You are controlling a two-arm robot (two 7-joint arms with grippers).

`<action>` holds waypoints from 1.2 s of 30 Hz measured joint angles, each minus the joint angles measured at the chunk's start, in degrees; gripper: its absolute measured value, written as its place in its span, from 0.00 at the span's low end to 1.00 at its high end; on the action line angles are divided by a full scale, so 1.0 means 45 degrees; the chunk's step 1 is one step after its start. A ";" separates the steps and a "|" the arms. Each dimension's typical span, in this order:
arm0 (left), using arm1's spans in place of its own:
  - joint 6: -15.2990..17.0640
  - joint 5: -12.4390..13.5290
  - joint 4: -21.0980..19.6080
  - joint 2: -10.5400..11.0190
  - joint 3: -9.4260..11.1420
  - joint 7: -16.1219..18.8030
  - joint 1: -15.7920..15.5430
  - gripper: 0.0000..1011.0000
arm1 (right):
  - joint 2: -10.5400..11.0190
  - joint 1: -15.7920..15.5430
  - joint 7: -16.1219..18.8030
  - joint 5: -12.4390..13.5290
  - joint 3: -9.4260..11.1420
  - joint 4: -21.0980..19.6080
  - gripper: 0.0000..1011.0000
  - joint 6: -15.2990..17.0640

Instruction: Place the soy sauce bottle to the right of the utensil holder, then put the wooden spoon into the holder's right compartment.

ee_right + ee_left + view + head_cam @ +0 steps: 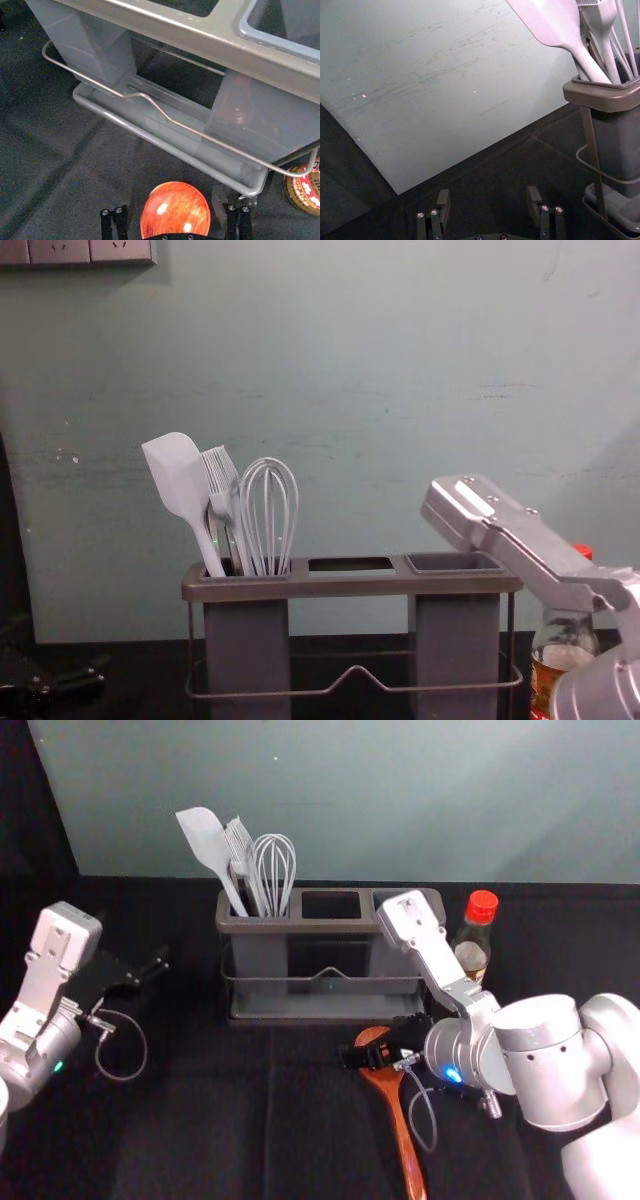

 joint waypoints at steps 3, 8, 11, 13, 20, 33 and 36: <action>0.0000 0.0000 -0.0001 0.0000 0.0000 0.0000 0.0000 0.99 | -0.0059 0.0049 0.0004 -0.0131 -0.0018 0.0087 0.99 -0.0019; 0.0000 0.0000 -0.0001 0.0000 0.0000 0.0000 0.0000 0.99 | -0.0100 0.0041 0.0004 -0.0322 -0.0026 0.0102 0.99 -0.0030; 0.0000 -0.0001 -0.0001 0.0000 0.0000 0.0000 0.0000 0.99 | -0.0110 0.0029 0.0033 -0.0445 -0.0039 0.0138 0.99 -0.0036; 0.0000 0.0000 0.0000 0.0000 0.0000 0.0000 0.0000 0.99 | -0.0123 0.0036 0.0077 -0.0515 -0.0045 0.0196 0.99 -0.0056; 0.0000 0.0000 0.0000 0.0000 0.0000 0.0000 0.0000 0.99 | -0.0189 0.0027 0.0193 -0.0694 -0.0009 0.0302 0.99 -0.0106; 0.0000 0.0000 -0.0001 0.0000 0.0000 0.0000 0.0000 0.99 | -0.0256 -0.0185 0.0421 -0.0953 0.0266 0.0313 0.99 -0.0131; 0.0001 0.0000 -0.0001 0.0000 0.0000 0.0000 0.0000 0.99 | -0.0266 -0.0209 0.0518 -0.1003 0.0301 0.0295 0.99 -0.0130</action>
